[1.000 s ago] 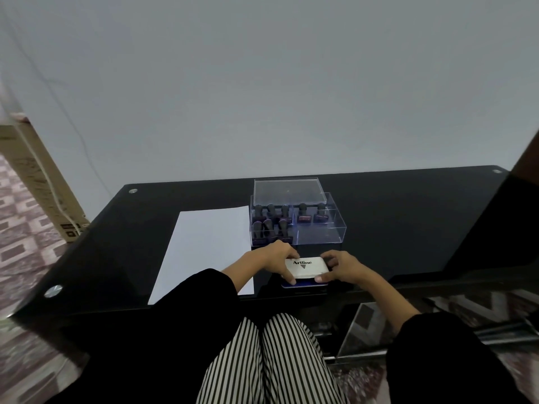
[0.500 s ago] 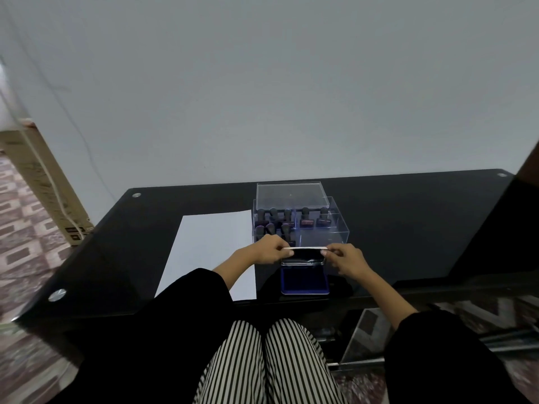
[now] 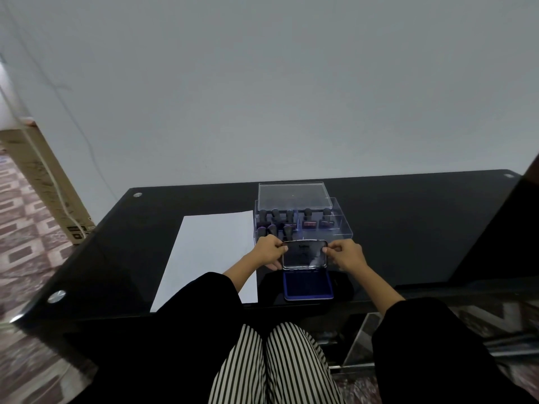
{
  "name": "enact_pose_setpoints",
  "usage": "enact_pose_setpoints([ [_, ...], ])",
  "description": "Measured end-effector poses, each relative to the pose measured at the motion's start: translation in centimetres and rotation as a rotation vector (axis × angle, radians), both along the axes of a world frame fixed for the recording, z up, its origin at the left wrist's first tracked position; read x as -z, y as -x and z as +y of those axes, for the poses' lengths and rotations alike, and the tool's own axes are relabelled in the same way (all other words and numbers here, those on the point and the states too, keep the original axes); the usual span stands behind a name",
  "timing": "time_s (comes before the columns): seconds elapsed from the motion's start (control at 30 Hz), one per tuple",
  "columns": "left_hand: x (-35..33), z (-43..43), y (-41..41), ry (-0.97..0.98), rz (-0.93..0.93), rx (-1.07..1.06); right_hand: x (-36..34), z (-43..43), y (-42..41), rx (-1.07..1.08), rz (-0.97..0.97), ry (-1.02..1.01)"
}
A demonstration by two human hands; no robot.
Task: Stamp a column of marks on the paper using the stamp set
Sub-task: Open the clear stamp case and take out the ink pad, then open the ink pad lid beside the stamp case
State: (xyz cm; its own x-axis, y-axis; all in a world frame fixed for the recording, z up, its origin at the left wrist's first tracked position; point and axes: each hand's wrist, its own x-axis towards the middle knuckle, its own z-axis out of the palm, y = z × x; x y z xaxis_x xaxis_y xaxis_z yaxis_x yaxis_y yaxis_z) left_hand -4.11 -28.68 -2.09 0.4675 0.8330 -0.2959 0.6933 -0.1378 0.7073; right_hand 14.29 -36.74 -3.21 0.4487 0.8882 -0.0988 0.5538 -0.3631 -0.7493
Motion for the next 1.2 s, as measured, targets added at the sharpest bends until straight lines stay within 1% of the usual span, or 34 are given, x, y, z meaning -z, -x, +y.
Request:
enact_pose_setpoints([
  [0.2,0.7,-0.2,0.2,0.06,0.03,-0.039,1.3,0.0,-0.3,-0.009,-0.046,0.085],
  [0.33,0.8,-0.3,0.2,0.088,0.005,-0.092,1.6,0.0,-0.3,0.004,-0.052,0.123],
  [0.5,0.7,-0.8,0.1,0.115,0.016,-0.12,1.7,0.0,-0.1,0.006,-0.059,0.119],
  [0.6,0.6,-1.0,0.1,0.093,0.036,-0.113,1.9,-0.2,-0.1,0.011,-0.055,0.115],
  [0.63,0.6,-0.9,0.1,0.057,0.056,-0.106,2.0,-0.3,0.0,0.012,-0.054,0.112],
  [0.67,0.5,-0.9,0.3,-0.027,0.094,-0.084,2.0,-0.3,0.0,0.014,-0.051,0.107],
  [0.77,-0.3,-1.0,1.0,-0.478,0.248,0.02,2.1,-0.4,0.2,0.02,-0.05,0.102],
  [0.83,-1.0,-1.2,1.4,-0.703,0.253,0.11,2.1,-0.4,0.3,0.025,-0.05,0.103],
  [0.9,-1.3,-1.1,1.5,-0.84,0.216,0.181,2.0,-0.3,0.4,0.033,-0.054,0.105],
  [1.0,-0.9,-0.7,1.5,-0.913,0.18,0.187,1.8,-0.2,0.6,0.056,-0.075,0.108],
  [1.07,-0.6,-0.5,1.3,-0.927,0.194,0.168,1.5,-0.4,1.0,0.094,-0.116,0.055],
  [1.13,-0.2,-0.5,1.1,-0.947,0.219,0.155,1.0,-0.6,1.3,0.14,-0.222,-0.076],
  [1.2,0.0,-0.4,1.0,-0.937,0.224,0.148,0.4,-0.7,1.4,0.168,-0.382,-0.21],
])
